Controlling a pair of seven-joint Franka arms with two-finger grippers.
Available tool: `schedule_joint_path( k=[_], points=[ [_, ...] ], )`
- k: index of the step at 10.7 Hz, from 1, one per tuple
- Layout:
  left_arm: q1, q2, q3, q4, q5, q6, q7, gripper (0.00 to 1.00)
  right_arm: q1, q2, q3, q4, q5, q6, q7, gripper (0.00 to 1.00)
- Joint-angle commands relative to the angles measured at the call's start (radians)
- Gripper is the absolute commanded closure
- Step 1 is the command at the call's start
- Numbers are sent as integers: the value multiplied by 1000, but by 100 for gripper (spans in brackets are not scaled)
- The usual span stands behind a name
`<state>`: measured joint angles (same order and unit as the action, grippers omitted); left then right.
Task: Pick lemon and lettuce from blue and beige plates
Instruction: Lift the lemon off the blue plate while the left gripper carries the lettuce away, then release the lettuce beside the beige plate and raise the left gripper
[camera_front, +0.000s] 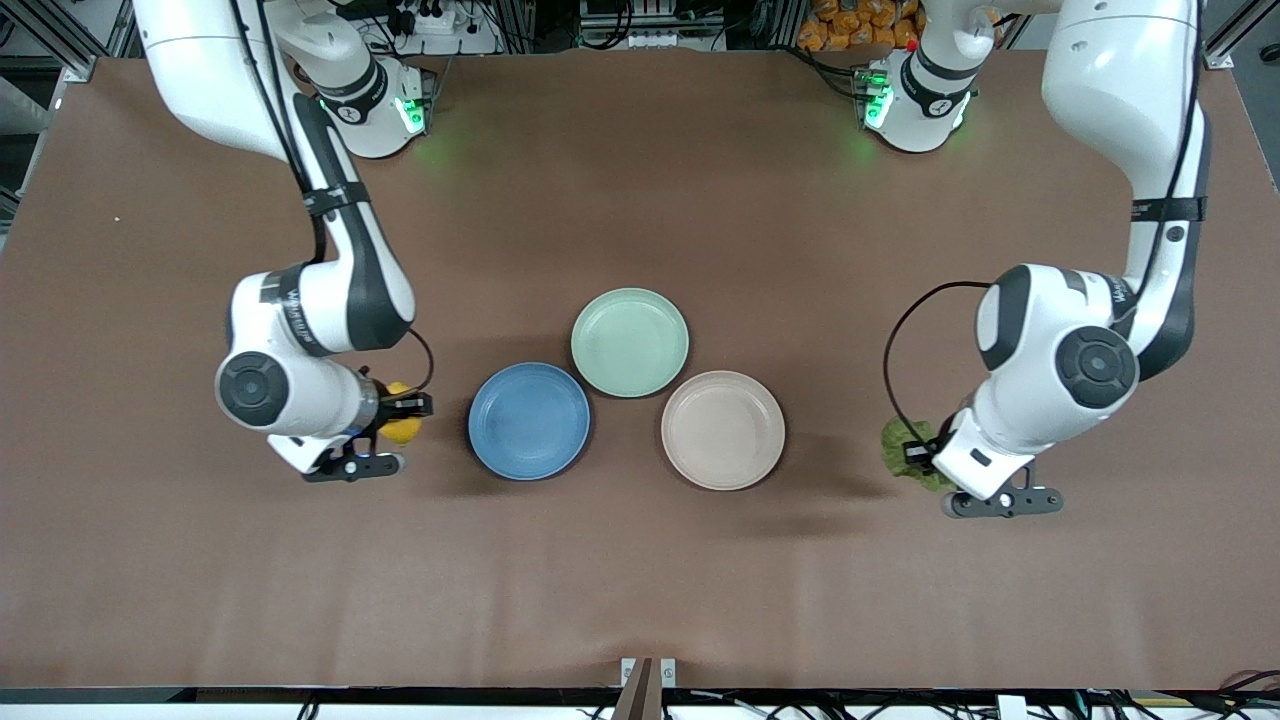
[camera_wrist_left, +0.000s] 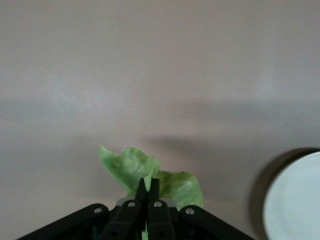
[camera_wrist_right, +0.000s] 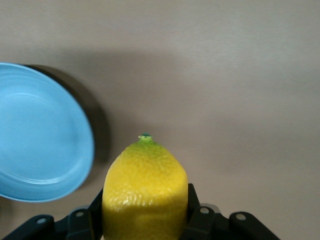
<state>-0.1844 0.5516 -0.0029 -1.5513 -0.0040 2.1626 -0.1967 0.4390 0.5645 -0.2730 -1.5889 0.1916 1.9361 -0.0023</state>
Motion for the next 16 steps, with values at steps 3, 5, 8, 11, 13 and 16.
schedule_joint_path(
  k=[3,5,8,11,13,16],
  points=[
    [13,-28,-11,-88,9,-21,25,0,1,-38,-118,-55,-17,-25,-194,74],
    [13,-65,-11,-150,6,-21,7,0,-8,-37,-149,-65,-17,-23,-249,72],
    [36,-240,-11,-332,6,-20,-1,0,-58,-34,-152,-109,-17,21,-321,70],
    [72,-384,-12,-472,-2,-18,-3,0,-57,-38,-150,-209,-15,148,-324,70],
    [71,-442,-14,-525,-2,-18,-27,0,-52,-49,-150,-294,-15,258,-324,70],
    [71,-527,-16,-593,-2,-20,-33,0,-48,-46,-144,-394,-8,414,-323,70]
  ],
)
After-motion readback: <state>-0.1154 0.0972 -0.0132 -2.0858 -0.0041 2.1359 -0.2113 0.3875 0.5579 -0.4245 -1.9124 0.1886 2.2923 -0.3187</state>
